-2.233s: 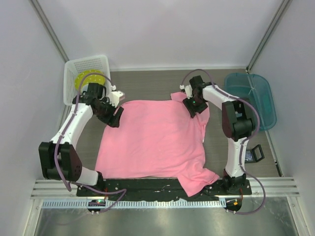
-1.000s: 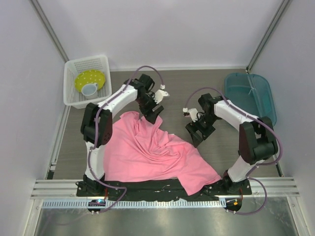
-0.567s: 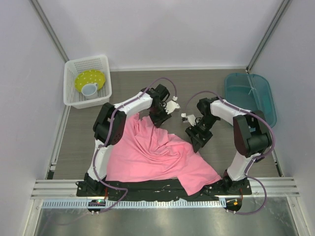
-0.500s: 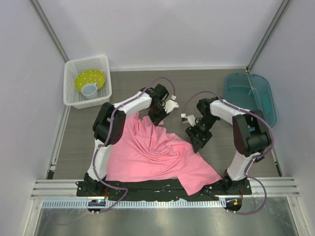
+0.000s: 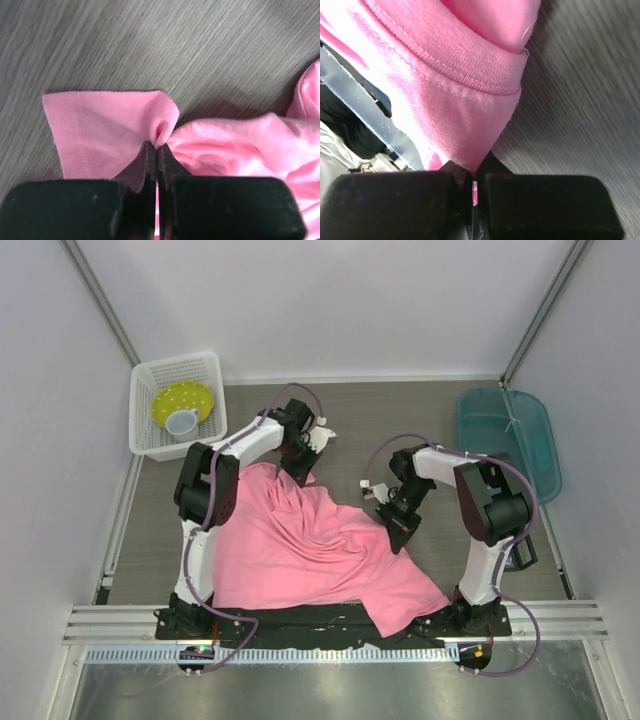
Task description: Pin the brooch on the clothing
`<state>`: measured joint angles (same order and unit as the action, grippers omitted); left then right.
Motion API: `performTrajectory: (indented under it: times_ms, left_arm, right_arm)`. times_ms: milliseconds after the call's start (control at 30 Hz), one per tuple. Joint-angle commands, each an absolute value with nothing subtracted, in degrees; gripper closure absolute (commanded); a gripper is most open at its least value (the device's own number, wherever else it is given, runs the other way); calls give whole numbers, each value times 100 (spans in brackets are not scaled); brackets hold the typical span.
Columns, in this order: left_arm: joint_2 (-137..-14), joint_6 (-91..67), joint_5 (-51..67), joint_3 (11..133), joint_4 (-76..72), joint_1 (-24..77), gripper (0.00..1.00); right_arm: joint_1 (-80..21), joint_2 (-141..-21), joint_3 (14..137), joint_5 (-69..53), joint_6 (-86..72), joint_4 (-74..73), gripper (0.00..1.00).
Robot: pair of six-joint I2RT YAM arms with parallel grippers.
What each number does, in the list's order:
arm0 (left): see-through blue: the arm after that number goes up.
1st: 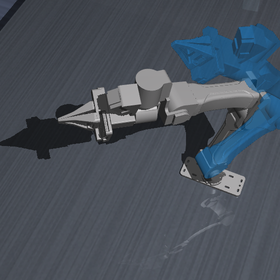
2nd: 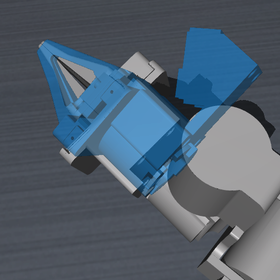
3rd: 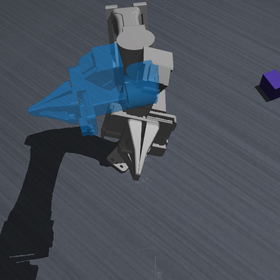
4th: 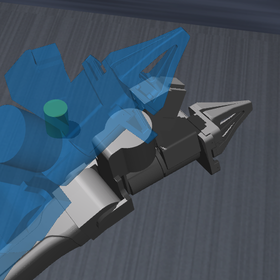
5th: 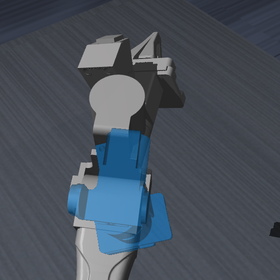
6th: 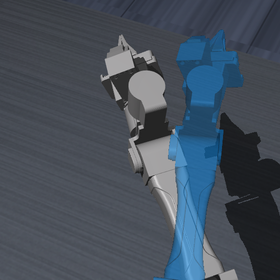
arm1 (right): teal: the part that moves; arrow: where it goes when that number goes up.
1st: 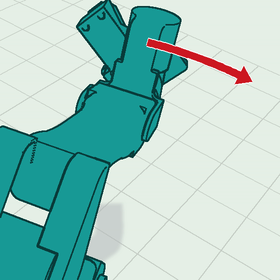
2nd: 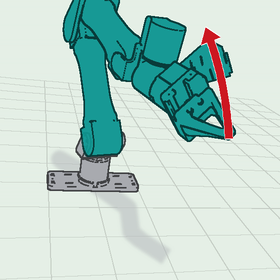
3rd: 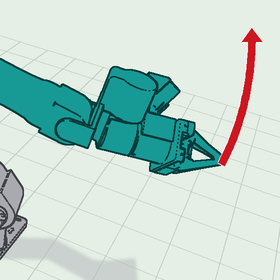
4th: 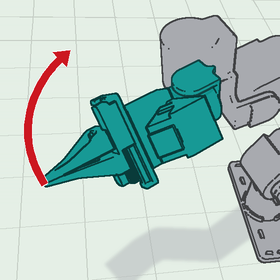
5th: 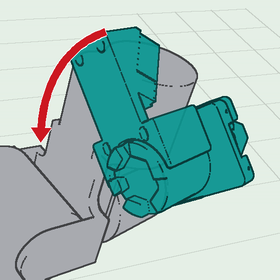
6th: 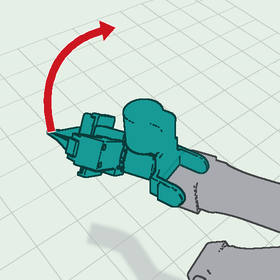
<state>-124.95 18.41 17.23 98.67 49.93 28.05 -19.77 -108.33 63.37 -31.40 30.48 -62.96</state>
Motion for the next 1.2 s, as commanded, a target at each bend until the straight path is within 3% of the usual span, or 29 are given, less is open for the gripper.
performTrajectory:
  times_ms: [0, 167, 300, 367, 467, 600, 633, 667, 700, 767, 800, 833, 867, 1033, 1167]
  left_arm:
    - [-11901, 1574, 2311, 9939, 4869, 2400, 100]
    - [-11549, 1354, 2600, 10764, 4992, 1830, 100]
    - [-11216, 1116, 3312, 11627, 5431, 1249, 100]
    - [-10813, 1212, 3541, 11646, 5685, 925, 100]
    - [-10050, 1772, 3919, 10877, 6097, 467, 100]
    - [-9090, 3397, 4332, 9162, 6836, -174, 100]
    - [-8879, 3836, 4289, 8723, 7003, -341, 100]
    - [-8712, 4285, 4176, 8327, 7301, -404, 93]
    - [-8345, 5037, 4062, 7523, 7365, -491, 84]
    - [-8000, 5578, 3745, 6885, 7374, -755, 59]
    - [-7685, 5894, 3666, 6412, 7357, -834, 54]
    - [-7560, 6028, 3587, 6268, 7356, -948, 49]
    - [-7445, 6116, 3595, 6171, 7400, -993, 37]
    - [-7207, 6732, 4174, 6143, 7699, -924, 31]
    - [-7374, 6926, 4315, 6039, 7279, -572, 35]
  right_arm:
    - [-1750, -10626, 6756, -2936, 2901, -6223, 99]
    - [-925, -10529, 8513, -2102, 2909, -6441, 99]
    - [-826, -10670, 10647, -2039, 3330, -7363, 99]
    - [-861, -10522, 10933, -2109, 3638, -7819, 99]
    - [-1010, -9900, 10514, -2258, 4058, -8041, 99]
    - [-2071, -8479, 8113, -1707, 4210, -7306, 99]
    - [-2796, -8212, 7651, -1279, 4166, -7069, 93]
    - [-3169, -7931, 7220, -1013, 4157, -6692, 79]
    - [-3451, -7571, 6520, -802, 4096, -6549, 39]
    - [-3848, -7340, 6136, -615, 4034, -6407, 16]
    - [-3858, -7304, 6056, -659, 4017, -6468, 8]
    - [-3841, -7286, 6082, -668, 4008, -6591, 7]
    - [-3815, -7304, 6134, -659, 4017, -6653, 7]
    - [-3779, -7636, 6600, -799, 4069, -6671, 9]
    - [-3779, -8111, 6767, -1124, 3964, -6461, 24]
